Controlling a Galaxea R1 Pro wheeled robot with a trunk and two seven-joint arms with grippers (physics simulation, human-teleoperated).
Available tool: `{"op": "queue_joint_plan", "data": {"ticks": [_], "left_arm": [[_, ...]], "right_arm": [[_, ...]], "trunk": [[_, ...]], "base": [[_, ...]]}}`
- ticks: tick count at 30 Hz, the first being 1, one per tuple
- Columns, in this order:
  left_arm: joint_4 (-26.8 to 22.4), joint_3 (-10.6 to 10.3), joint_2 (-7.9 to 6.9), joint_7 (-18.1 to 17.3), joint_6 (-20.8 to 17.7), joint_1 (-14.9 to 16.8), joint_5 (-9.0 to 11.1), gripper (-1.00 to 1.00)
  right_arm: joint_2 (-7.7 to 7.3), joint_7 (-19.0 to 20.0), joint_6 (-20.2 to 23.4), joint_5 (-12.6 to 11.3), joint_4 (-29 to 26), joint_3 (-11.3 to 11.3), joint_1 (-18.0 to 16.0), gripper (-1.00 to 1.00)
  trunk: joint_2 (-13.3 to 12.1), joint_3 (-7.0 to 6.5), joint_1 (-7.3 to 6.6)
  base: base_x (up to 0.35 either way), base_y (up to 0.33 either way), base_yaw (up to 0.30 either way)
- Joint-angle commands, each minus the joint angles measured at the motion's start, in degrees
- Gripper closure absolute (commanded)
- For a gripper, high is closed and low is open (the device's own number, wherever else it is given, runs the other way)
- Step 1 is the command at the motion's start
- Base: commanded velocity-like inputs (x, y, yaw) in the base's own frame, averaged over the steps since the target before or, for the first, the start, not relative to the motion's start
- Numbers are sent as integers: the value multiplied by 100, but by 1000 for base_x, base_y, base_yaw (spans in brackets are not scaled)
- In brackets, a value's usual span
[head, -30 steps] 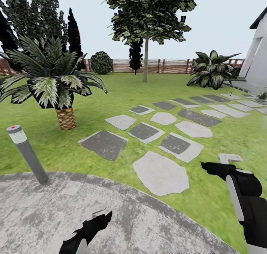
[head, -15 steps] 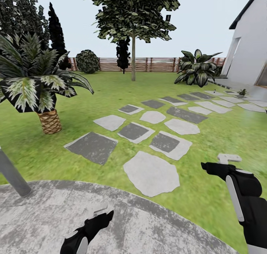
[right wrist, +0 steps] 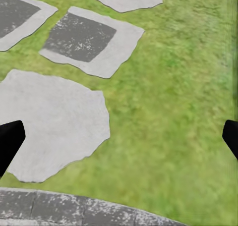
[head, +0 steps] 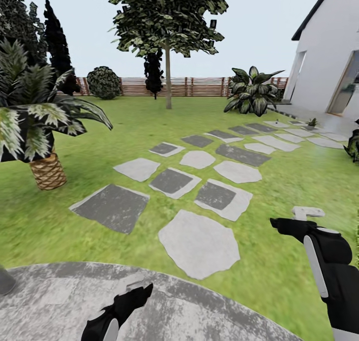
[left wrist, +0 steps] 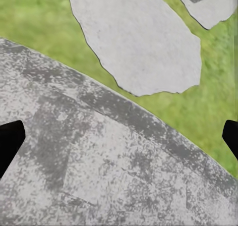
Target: Pick up the pesticide atomizer in the garden and spray insectifuge to fully cover both potted plants in the garden.
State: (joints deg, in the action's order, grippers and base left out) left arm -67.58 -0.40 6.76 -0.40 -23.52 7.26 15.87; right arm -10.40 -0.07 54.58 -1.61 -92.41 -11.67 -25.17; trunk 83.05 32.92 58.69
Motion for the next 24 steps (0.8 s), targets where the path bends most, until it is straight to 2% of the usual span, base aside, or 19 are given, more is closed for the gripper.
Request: {"op": "queue_joint_plan", "data": {"ticks": [1, 16, 19, 22, 24], "left_arm": [[-5, 5, 1, -4, -30, 2, 30, -100], [22, 19, 6, -12, -34, 13, 46, -100], [19, 40, 9, 2, -162, 107, 45, -100], [20, 44, 6, 48, -366, 318, 25, -100], [56, 51, 6, 155, -581, 585, 26, -100]], "right_arm": [[-1, 0, 27, -15, -5, -2, -5, -100], [-6, 5, 47, -15, -5, -2, -12, -100], [-19, 50, 92, -54, -5, -10, -20, -100], [-38, 334, 117, -161, -5, -2, -4, -100], [-30, 703, 231, -227, -5, 9, 10, -100]], "trunk": [[3, 6, 3], [3, 6, 3], [3, 6, 3], [3, 6, 3], [3, 6, 3]], "base": [[340, 133, -260], [333, 170, -268], [323, 197, -67], [323, 191, -35], [323, 184, -16]]}}
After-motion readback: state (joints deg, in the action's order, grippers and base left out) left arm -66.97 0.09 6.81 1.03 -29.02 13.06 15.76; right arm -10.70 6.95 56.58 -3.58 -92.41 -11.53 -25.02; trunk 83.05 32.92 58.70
